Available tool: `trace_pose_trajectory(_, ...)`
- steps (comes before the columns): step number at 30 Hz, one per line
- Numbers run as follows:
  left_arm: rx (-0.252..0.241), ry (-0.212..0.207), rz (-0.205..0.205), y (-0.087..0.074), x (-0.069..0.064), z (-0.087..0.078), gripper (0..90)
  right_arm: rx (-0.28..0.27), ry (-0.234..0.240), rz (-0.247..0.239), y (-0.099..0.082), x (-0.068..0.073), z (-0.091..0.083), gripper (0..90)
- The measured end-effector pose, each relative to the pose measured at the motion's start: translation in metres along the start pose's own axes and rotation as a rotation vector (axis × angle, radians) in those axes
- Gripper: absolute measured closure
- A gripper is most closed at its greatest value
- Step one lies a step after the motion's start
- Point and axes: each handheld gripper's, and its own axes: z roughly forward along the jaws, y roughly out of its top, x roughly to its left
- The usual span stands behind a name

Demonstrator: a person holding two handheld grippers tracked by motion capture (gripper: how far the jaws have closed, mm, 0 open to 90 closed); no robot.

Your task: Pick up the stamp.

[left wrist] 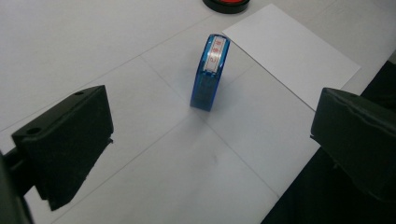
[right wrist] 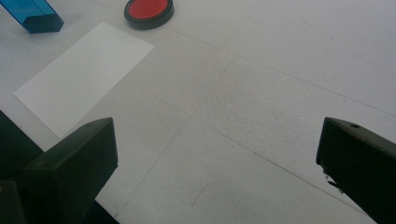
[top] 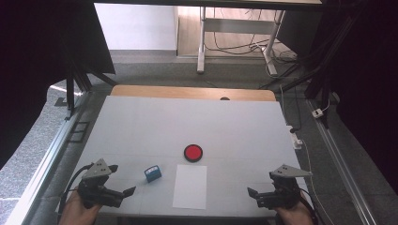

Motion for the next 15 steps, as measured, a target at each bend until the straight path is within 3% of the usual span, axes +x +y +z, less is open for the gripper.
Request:
trace_pose_trajectory(10,0.024,-0.04,0.007,0.016,0.001,0.022,0.0,0.001,0.008,-0.001,0.0,0.0,0.001,0.0)
trace_pose_trajectory(15,0.049,-0.038,0.013,0.022,0.003,0.032,0.0,0.004,0.01,-0.004,0.0,0.001,0.001,0.0)
